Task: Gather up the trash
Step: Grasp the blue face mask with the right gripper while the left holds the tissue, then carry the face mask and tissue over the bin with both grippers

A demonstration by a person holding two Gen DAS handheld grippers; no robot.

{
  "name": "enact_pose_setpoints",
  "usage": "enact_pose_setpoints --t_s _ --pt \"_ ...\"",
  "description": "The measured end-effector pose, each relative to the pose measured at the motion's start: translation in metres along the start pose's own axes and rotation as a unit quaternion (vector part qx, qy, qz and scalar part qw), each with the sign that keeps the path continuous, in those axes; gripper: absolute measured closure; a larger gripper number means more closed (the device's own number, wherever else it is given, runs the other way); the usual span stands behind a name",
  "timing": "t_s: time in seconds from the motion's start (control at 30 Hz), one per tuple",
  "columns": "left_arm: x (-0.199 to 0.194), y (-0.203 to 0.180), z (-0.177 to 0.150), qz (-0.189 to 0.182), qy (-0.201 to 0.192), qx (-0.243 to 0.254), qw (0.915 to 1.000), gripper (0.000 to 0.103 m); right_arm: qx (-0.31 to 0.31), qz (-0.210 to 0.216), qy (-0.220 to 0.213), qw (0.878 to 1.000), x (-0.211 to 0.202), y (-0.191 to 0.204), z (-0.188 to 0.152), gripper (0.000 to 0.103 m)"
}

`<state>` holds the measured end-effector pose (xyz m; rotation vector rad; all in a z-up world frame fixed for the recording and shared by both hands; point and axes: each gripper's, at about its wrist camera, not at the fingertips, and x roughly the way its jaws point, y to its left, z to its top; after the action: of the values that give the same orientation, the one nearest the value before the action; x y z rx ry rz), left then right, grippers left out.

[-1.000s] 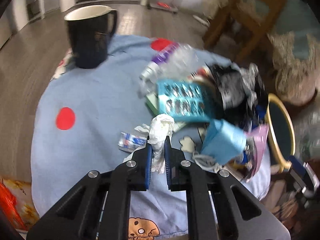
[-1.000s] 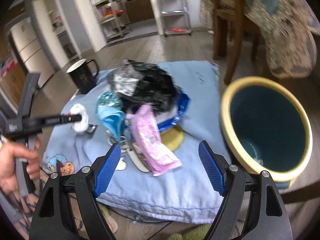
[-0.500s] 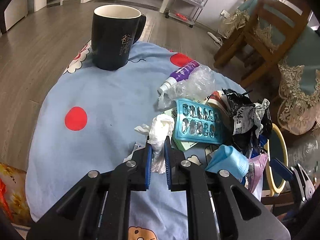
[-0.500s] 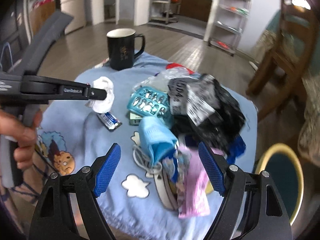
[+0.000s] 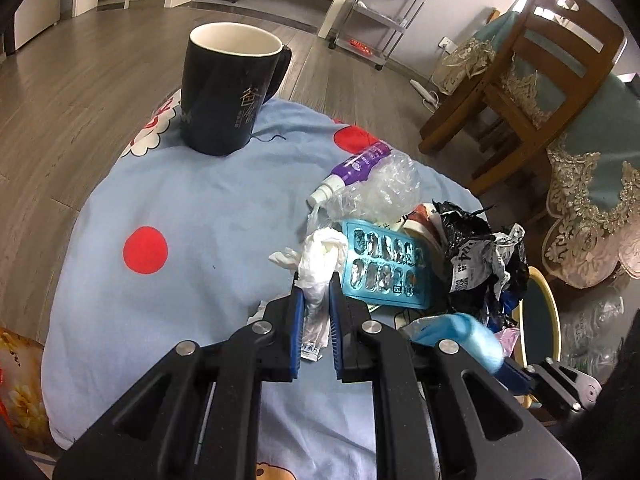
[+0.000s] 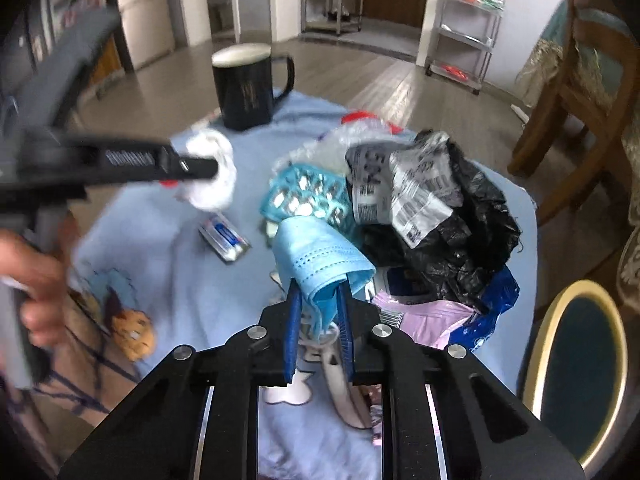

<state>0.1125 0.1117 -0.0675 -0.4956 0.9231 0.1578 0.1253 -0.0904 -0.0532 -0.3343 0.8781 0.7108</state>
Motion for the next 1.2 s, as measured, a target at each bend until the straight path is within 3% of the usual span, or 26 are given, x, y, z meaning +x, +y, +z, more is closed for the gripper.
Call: enact_pose_setpoints --t_s 0.23,0.43,0.73,1.0,1.2 --pt "-0.007 -0.004 0.002 0.002 -0.018 0.005 0.9998 0.092 0.077 0.058 -0.062 0.993 -0.043 -0.021 0.013 0.089" --pt "-0.017 -0.005 0.005 -0.014 -0.042 0.004 0.9990 0.092 0.108 0.066 -0.103 0.987 -0.074 -0.039 0.020 0.090" --pt "-0.036 -0.030 0.009 -0.060 -0.083 0.042 0.9938 0.092 0.157 0.042 -0.143 0.976 -0.113 -0.086 0.009 0.090" --pt "-0.045 -0.063 0.005 -0.109 -0.088 0.073 0.9875 0.092 0.196 -0.021 -0.162 0.967 -0.157 -0.135 -0.037 0.090" --pt "-0.051 -0.099 0.000 -0.146 -0.080 0.104 0.9806 0.092 0.243 -0.061 -0.167 0.954 -0.168 -0.165 -0.075 0.090"
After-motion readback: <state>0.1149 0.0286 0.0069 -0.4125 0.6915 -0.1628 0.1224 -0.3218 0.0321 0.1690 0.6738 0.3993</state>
